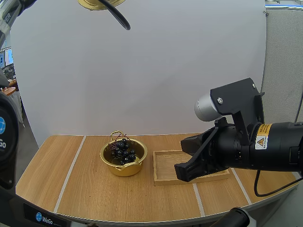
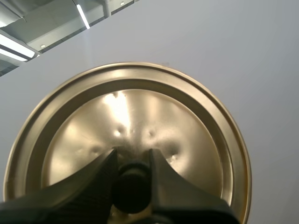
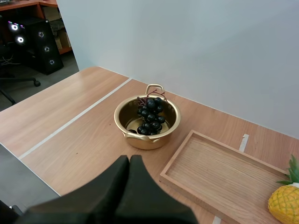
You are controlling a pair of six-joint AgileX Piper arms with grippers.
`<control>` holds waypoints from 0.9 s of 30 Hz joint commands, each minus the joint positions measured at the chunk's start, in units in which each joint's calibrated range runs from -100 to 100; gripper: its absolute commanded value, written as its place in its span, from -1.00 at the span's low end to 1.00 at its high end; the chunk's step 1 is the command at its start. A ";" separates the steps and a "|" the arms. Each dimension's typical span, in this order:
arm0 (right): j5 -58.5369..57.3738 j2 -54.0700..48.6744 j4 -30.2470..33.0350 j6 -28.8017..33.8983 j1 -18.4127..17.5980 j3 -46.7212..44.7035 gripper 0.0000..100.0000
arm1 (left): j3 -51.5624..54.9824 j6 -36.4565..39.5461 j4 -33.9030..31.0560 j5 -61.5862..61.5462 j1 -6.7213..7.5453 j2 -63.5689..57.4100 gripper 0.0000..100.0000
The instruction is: Open the pot, put the grape inside, and close it
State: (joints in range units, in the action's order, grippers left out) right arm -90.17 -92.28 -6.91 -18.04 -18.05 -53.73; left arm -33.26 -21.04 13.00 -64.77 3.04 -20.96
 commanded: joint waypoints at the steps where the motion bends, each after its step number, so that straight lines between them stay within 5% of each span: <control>1: 1.11 -0.60 0.39 -0.02 0.22 -0.12 -1.00 | -0.47 0.45 -0.54 1.91 0.12 -0.26 -1.00; 10: 1.11 -0.60 0.38 -0.12 0.22 -0.12 -1.00 | -0.47 0.45 0.33 -0.31 0.12 -0.41 -1.00; 18: 1.11 -0.60 0.38 -0.12 0.22 -0.12 -1.00 | -0.47 0.45 -1.20 -35.23 0.12 -1.36 -1.00; 27: 1.11 -0.60 0.38 -0.12 0.22 -0.12 -1.00 | 2.89 1.58 -1.72 -35.23 0.12 -0.75 -1.00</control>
State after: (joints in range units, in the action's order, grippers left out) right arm -90.17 -92.28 -6.91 -18.04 -18.05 -53.73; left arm -33.26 -21.04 12.17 -94.39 3.04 -21.92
